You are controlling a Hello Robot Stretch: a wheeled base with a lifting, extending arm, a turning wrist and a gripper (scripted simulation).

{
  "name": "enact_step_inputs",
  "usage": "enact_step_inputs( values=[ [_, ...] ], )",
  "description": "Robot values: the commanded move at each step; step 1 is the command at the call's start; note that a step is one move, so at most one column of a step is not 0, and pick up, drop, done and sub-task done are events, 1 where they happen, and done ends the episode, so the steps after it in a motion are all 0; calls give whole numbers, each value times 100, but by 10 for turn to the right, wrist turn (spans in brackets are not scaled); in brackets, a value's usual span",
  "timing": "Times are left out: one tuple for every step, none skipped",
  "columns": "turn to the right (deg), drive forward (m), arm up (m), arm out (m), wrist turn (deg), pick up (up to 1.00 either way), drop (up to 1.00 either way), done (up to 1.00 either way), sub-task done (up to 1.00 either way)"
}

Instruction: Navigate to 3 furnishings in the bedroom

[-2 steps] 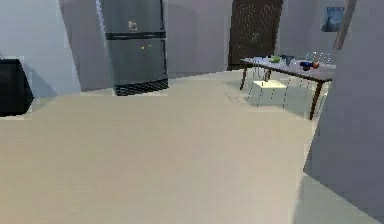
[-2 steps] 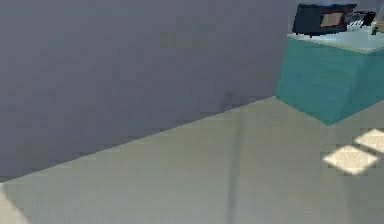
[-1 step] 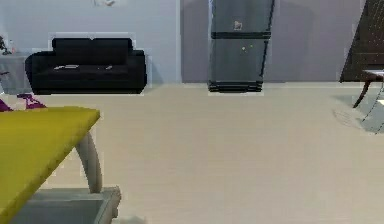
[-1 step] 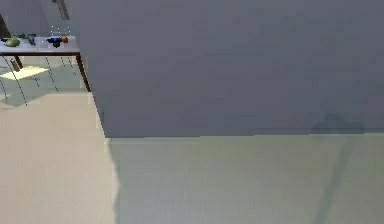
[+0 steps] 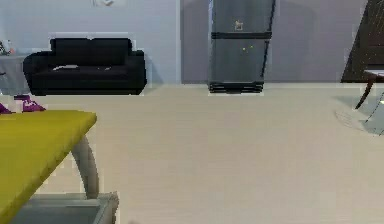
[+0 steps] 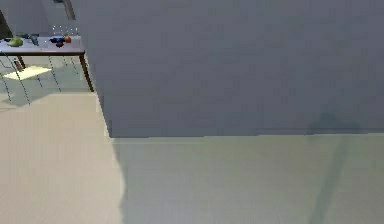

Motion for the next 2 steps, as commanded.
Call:
enact_step_inputs(
  values=[
    [330, 0, 0, 0, 0, 0, 0, 0, 0],
    [0, 100, 0, 0, 0, 0, 0, 0, 0]
  ],
)
